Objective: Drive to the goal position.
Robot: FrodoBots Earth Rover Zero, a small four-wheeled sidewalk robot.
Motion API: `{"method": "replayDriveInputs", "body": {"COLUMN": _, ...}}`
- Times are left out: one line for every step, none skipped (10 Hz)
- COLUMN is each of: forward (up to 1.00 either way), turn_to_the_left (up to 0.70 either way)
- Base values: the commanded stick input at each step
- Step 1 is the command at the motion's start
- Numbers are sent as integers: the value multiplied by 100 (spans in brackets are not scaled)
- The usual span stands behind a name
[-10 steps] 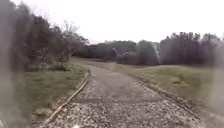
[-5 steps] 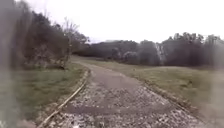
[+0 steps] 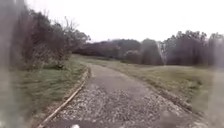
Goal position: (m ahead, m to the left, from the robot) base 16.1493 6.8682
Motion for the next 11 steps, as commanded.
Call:
{"method": "replayDriveInputs", "body": {"forward": 70, "turn_to_the_left": 0}}
{"method": "replayDriveInputs", "body": {"forward": 70, "turn_to_the_left": 0}}
{"method": "replayDriveInputs", "body": {"forward": 70, "turn_to_the_left": 0}}
{"method": "replayDriveInputs", "body": {"forward": 70, "turn_to_the_left": 0}}
{"method": "replayDriveInputs", "body": {"forward": 70, "turn_to_the_left": 0}}
{"method": "replayDriveInputs", "body": {"forward": 70, "turn_to_the_left": 0}}
{"method": "replayDriveInputs", "body": {"forward": 70, "turn_to_the_left": 0}}
{"method": "replayDriveInputs", "body": {"forward": 70, "turn_to_the_left": 0}}
{"method": "replayDriveInputs", "body": {"forward": 70, "turn_to_the_left": 0}}
{"method": "replayDriveInputs", "body": {"forward": 70, "turn_to_the_left": 0}}
{"method": "replayDriveInputs", "body": {"forward": 70, "turn_to_the_left": 0}}
